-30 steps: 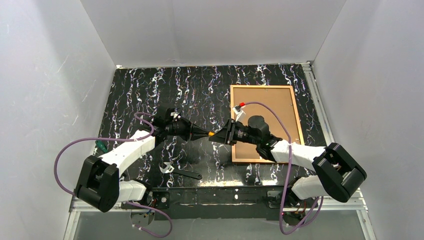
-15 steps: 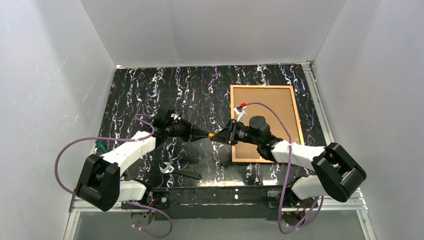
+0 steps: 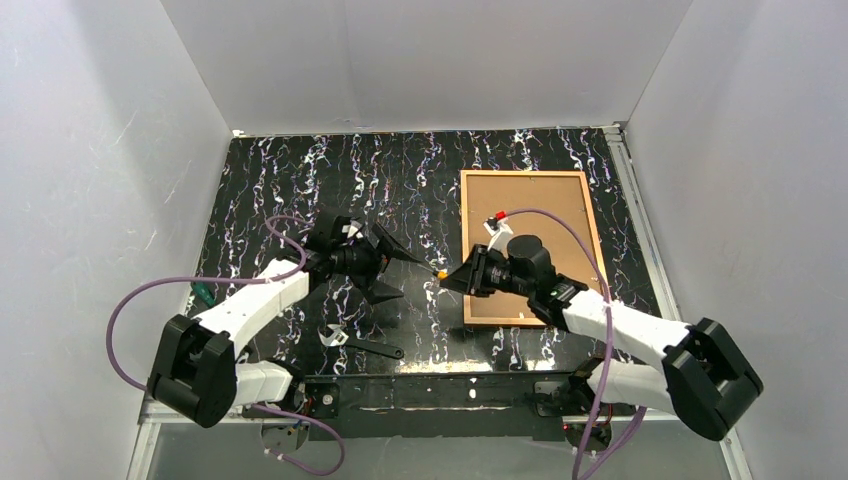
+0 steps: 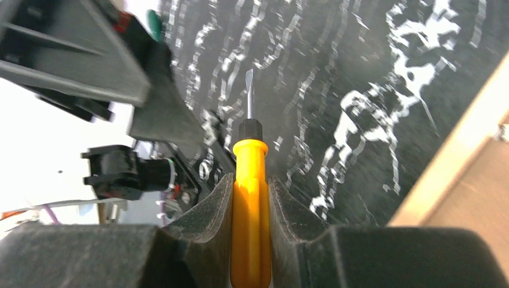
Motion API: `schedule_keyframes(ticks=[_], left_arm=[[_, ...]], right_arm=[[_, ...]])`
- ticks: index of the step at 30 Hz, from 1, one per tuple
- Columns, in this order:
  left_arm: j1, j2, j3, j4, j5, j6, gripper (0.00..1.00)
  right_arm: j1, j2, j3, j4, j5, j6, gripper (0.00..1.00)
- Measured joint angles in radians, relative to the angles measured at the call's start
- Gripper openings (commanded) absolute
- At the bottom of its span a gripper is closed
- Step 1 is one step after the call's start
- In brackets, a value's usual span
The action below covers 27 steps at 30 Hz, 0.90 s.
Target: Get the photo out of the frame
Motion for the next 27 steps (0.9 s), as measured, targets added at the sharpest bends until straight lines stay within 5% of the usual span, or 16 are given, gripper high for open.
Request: schedule_keyframes(ticks=[10,17,27], left_arm=[[-0.026,0.052,0.179,-0.181,-0.032,0.324,0.89],[-0.142,0.243,0.232,-0.178,-0.039,0.411,0.77],[-0.240,0.557,0.368,-0.049,-0.050,0.403,0.58]], right_arm=[[0.000,-0.246,0.002,-0.460,0.188,-0.114,0.01],[-0.008,-0.255,0.121,-0.822,0.388,-0.174,0.01],[-0.029,-0.196,0.159,-0.877,0.420,-0.254,0.01]])
